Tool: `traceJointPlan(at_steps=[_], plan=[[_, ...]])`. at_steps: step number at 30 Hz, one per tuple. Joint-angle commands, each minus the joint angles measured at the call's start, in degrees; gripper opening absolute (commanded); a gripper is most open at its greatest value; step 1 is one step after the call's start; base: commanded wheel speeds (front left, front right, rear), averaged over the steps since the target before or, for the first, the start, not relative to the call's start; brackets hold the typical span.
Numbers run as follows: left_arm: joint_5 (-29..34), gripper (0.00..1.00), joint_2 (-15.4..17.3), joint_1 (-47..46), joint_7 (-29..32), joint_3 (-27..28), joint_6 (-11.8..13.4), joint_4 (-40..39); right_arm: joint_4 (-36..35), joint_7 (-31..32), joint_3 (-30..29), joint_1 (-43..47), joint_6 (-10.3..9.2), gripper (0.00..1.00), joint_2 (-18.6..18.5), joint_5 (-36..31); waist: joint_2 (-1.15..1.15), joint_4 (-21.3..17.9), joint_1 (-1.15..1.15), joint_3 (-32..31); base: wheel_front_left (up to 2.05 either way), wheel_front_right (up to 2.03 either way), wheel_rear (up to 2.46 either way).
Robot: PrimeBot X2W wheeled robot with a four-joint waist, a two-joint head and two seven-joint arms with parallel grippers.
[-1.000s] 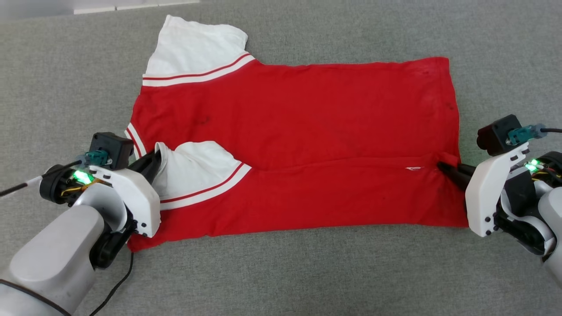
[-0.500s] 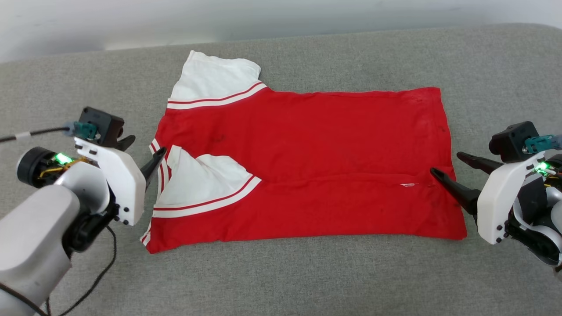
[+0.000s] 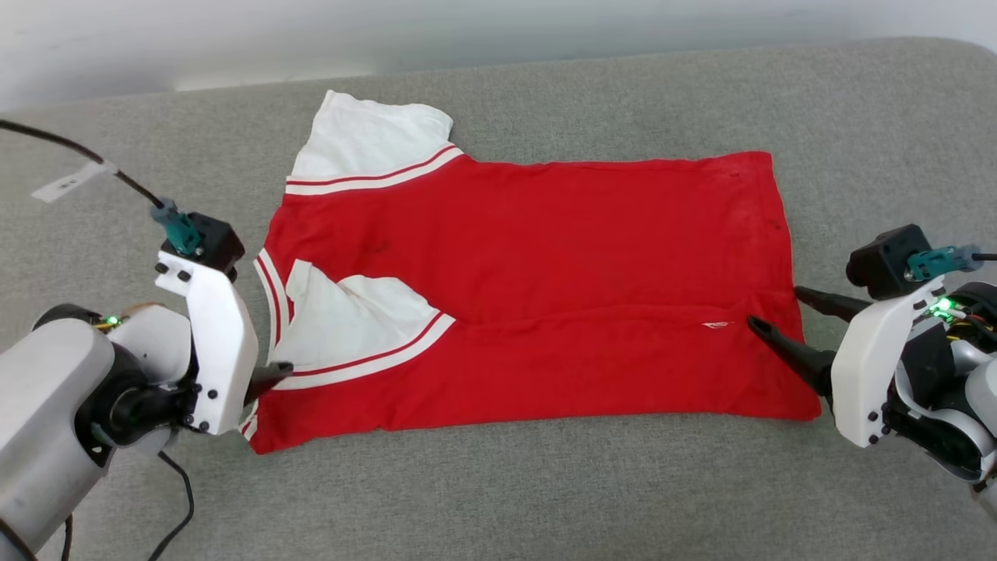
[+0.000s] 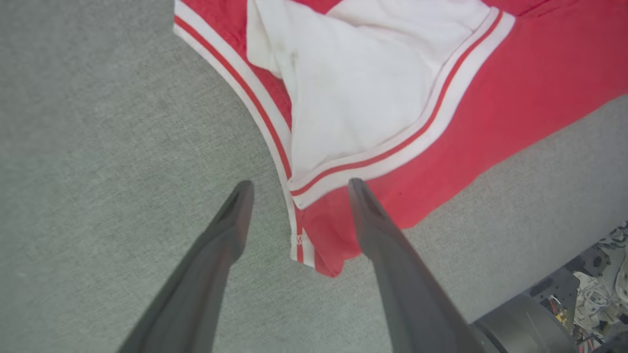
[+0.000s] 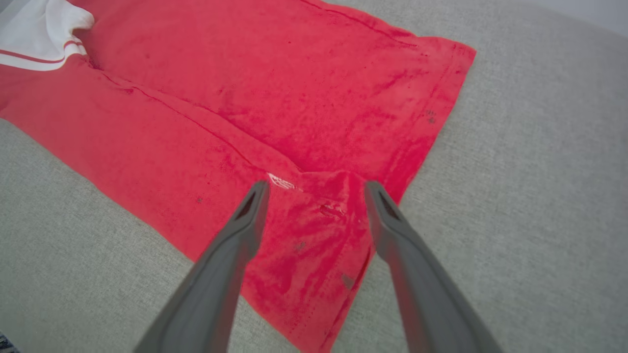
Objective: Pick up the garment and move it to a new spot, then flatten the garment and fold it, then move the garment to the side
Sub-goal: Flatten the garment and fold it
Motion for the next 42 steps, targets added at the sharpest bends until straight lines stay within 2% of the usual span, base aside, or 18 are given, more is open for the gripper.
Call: traceJointPlan(at_steps=[1, 7, 14, 16, 22, 23, 27, 28, 33, 42], plan=[[-0.8, 1.00, 0.2, 0.1, 1.6, -0.5, 0.3, -0.2, -0.3, 0.4, 0.2, 0.3, -0.02, 1.00, 0.4, 0.6, 0.00, -0.4, 0.00, 0.5, 0.00, 0.00, 0.00], [-1.4, 1.00, -0.2, 1.5, 7.3, -3.6, 0.7, 1.8, 0.5, 1.4, 0.8, -1.0, -0.02, 1.00, 1.2, 1.2, 0.00, -1.3, 0.00, 1.7, 0.00, 0.00, 0.00], [-1.0, 1.00, -2.3, 4.2, 7.6, -6.2, -0.7, 5.6, 1.9, 1.0, 2.1, -2.6, -0.02, 1.00, 2.0, 1.6, 0.00, -2.2, 0.00, 2.2, 0.00, 0.00, 0.00], [-1.0, 0.00, -3.2, 4.5, 6.8, -6.6, -1.8, 7.0, 2.3, 0.8, 2.9, -3.8, -0.02, 1.00, 1.4, 1.7, 0.00, -2.3, 0.00, 1.4, 0.00, 0.00, 0.00], [0.7, 0.00, -1.9, 2.8, 4.7, -6.1, -3.6, 5.5, 2.1, 2.4, 2.0, -7.5, -0.03, 1.00, -1.6, 1.9, 0.00, -1.7, 0.00, -0.7, 0.00, 0.00, 0.00], [0.8, 0.00, -1.1, 2.4, 3.8, -5.4, -3.8, 4.3, 1.2, 5.8, 2.8, -9.1, -0.03, 1.00, -4.1, 2.8, 0.00, -1.2, 0.00, -1.7, 0.00, 0.00, 0.00], [1.1, 0.00, -0.5, 1.9, 2.5, -4.6, -3.7, 2.1, -0.3, 14.0, 5.4, -10.9, -0.03, 1.00, -7.4, 6.1, 0.00, -0.8, 0.00, -2.4, 0.00, 0.00, 0.00], [1.4, 0.00, 0.1, 1.3, 2.1, -4.1, -3.4, 0.2, -0.9, 20.0, 7.7, -11.5, -0.03, 1.00, -9.2, 8.1, 0.00, -0.4, 0.00, -2.4, 0.00, 0.00, 0.00], [2.2, 0.00, -0.1, 0.7, 2.5, -4.4, -3.0, -2.6, 0.6, 25.8, 10.2, -10.6, -0.03, 1.00, -9.0, 11.1, 0.00, 0.5, 0.00, -1.1, 0.00, 0.00, 0.00], [3.5, 0.00, -0.7, -0.1, 2.1, -4.6, -2.7, -4.4, 7.3, 24.2, 11.3, -8.2, -0.02, 1.00, -3.8, 12.4, 0.00, 1.5, 0.00, 1.9, 0.00, 0.00, 0.00]])
